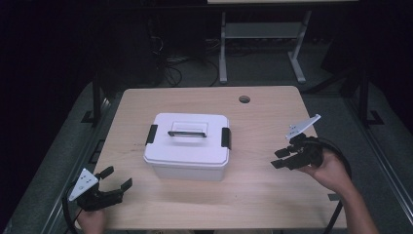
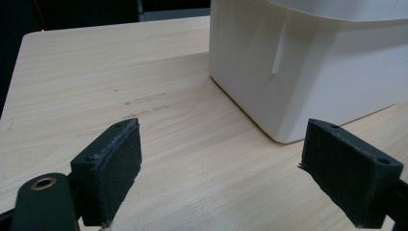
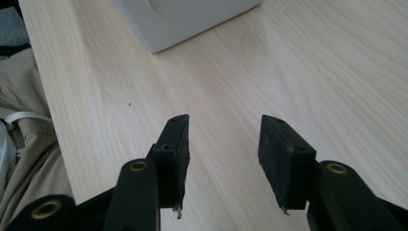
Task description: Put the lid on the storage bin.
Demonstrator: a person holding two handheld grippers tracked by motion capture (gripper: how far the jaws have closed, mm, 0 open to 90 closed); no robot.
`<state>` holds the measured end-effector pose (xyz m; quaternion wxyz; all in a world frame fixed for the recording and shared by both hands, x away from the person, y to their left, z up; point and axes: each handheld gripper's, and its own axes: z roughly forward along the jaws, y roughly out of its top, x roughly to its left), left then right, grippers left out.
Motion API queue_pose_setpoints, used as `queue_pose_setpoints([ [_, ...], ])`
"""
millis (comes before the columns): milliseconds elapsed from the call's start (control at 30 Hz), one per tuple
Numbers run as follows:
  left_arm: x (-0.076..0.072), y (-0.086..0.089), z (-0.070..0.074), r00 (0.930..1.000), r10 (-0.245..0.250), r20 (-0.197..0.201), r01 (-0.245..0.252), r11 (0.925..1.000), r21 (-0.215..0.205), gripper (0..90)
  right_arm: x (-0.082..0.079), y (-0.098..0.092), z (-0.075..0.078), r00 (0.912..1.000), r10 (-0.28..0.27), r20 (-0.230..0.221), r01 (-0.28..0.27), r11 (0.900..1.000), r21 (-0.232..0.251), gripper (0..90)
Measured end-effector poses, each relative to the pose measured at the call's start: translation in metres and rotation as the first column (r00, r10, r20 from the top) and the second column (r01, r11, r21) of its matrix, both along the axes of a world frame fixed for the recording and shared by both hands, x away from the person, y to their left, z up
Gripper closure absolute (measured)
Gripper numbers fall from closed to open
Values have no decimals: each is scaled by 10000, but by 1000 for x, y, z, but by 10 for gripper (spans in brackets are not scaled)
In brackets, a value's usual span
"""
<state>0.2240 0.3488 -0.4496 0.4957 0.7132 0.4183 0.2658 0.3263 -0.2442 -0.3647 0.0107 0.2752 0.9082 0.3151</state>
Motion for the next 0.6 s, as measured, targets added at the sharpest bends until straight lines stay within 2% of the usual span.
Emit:
queue_pose_setpoints([
  [600, 1, -3, 0, 10000, -66, -15, 66, 9999, 79, 130, -15, -19, -21, 9991, -365, -227, 368, 9992, 125, 533],
])
